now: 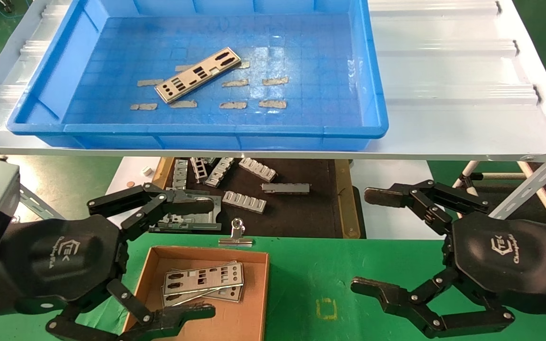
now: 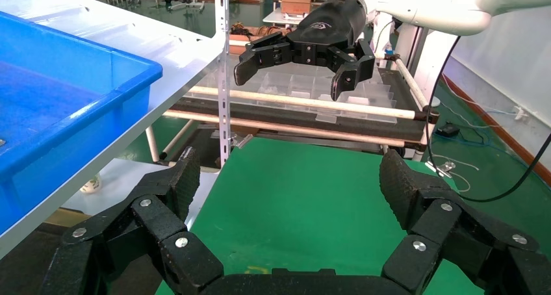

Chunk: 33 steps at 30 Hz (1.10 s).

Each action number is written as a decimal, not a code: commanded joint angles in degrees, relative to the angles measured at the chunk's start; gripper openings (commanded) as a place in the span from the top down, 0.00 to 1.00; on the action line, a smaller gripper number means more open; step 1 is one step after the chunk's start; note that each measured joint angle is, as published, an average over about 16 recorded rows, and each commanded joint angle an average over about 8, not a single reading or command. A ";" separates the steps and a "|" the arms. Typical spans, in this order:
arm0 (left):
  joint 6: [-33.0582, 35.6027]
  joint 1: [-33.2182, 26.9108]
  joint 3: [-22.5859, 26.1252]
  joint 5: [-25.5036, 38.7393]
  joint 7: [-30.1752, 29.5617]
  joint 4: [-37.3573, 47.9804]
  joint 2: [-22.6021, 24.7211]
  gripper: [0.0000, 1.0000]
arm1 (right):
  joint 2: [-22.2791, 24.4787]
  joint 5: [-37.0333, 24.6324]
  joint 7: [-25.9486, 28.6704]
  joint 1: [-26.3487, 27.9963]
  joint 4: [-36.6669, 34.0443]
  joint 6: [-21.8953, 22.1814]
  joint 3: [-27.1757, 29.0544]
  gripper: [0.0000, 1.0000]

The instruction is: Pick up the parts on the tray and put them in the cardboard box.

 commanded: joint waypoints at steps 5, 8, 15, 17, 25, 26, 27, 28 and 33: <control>0.00 0.00 0.00 0.00 0.00 0.00 0.00 0.00 | 0.00 0.00 0.00 0.00 0.00 0.00 0.00 0.00; 0.00 0.00 0.00 0.00 0.00 0.00 0.00 0.00 | 0.00 0.00 0.00 0.00 0.00 0.00 0.00 0.00; 0.00 0.00 0.00 0.00 0.00 0.00 0.00 0.00 | 0.00 0.00 0.00 0.00 0.00 0.00 0.00 0.00; 0.00 0.00 0.00 0.00 0.00 0.00 0.00 0.00 | 0.00 0.00 0.00 0.00 0.00 0.00 0.00 0.00; 0.00 0.00 0.00 0.00 0.00 0.00 0.00 0.00 | 0.00 0.00 0.00 0.00 0.00 0.00 0.00 0.00; 0.00 0.00 0.00 0.00 0.00 0.00 0.00 0.00 | 0.00 0.00 0.00 0.00 0.00 0.00 0.00 0.00; 0.00 0.00 0.00 0.00 0.00 0.00 0.00 0.00 | 0.00 0.00 0.00 0.00 0.00 0.00 0.00 0.00; 0.00 0.00 0.00 0.00 0.00 0.00 0.00 0.00 | 0.00 0.00 0.00 0.00 0.00 0.00 0.00 0.00; 0.00 0.00 0.00 0.00 0.00 0.00 0.00 0.00 | 0.00 0.00 0.00 0.00 0.00 0.00 0.00 0.00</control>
